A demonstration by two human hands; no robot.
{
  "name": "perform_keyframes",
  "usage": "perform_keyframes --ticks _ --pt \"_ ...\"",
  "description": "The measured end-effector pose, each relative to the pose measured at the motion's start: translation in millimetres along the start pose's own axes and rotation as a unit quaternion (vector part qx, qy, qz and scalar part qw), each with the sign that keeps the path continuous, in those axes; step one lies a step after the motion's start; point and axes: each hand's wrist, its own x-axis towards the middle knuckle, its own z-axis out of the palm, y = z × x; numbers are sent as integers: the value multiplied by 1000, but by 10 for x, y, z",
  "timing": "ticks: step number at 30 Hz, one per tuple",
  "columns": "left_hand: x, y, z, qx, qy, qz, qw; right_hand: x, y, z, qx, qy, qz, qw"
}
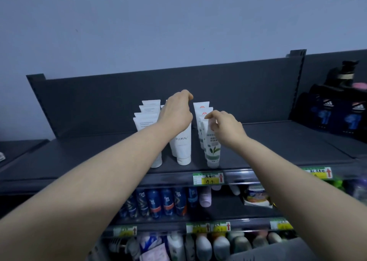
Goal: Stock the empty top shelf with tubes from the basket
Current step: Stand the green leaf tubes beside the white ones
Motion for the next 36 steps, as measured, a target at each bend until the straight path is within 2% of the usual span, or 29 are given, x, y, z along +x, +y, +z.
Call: perform_keyframes --ticks 7,15,27,36 --pt "-82 131 -21 -4 1 27 1000 -203 119 -185 -25 36 22 999" --pt "-527 491 176 73 -24 -2 997 -721 624 -407 -125 19 -36 991" --pt "-1687 1156 715 134 -103 -87 982 -1672 1529 -532 -123 -91 -115 982" --pt "-2394 1257 1451 70 -215 -130 965 -2465 2227 -122 -114 -234 -68 963"
